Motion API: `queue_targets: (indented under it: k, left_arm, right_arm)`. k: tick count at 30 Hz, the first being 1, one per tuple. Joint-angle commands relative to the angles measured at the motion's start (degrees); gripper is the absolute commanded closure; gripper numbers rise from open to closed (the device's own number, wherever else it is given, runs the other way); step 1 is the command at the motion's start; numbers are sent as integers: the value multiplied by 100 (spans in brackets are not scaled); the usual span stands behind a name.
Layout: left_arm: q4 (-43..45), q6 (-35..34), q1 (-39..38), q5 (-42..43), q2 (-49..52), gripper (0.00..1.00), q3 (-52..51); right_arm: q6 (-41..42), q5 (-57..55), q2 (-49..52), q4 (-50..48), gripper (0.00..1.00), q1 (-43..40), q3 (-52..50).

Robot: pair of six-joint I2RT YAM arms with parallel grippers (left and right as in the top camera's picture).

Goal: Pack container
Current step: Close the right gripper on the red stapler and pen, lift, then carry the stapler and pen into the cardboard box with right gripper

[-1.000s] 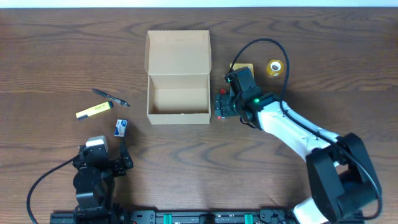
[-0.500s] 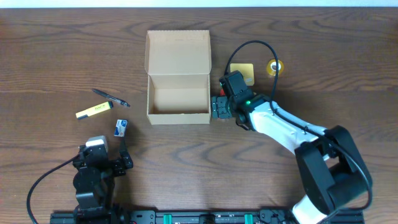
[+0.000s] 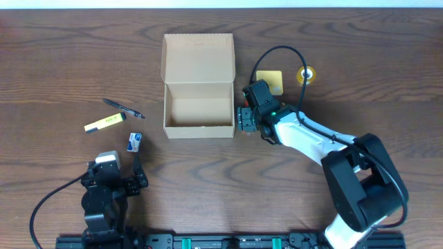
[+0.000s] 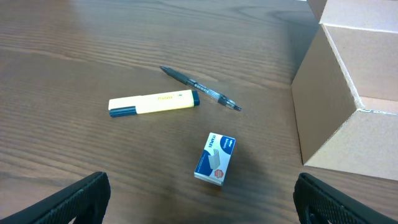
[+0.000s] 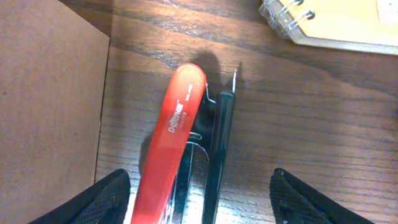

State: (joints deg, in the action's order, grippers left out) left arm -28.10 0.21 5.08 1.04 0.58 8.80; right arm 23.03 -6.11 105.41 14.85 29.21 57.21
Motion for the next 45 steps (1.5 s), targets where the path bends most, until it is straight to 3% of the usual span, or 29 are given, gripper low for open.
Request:
queue_targets:
  k: [1, 7, 20, 24, 30, 39, 45]
  left_arm:
    - [2, 2, -24, -85, -33, 5, -96]
    - [2, 2, -24, -85, -33, 5, -96]
    - [2, 2, -24, -85, -33, 5, -96]
    - [2, 2, -24, -85, -33, 5, -96]
    - [4, 2, -24, -85, -33, 5, -96]
    - [2, 2, -24, -85, -33, 5, -96]
    - [2, 2, -24, -85, -33, 5, -96]
  right_arm:
    - [52, -116, 111, -11, 30, -15, 87]
    - [50, -122, 138, -28, 41, -35, 87]
    - [52, -118, 160, 39, 80, -116, 87]
    - [52, -107, 140, 57, 99, -116, 87]
    - [-61, -122, -354, 518, 99, -118, 87]
    - [-1152, -120, -2100, 614, 99, -105, 87]
    - [-2208, 417, -2826, 149, 99, 79, 87]
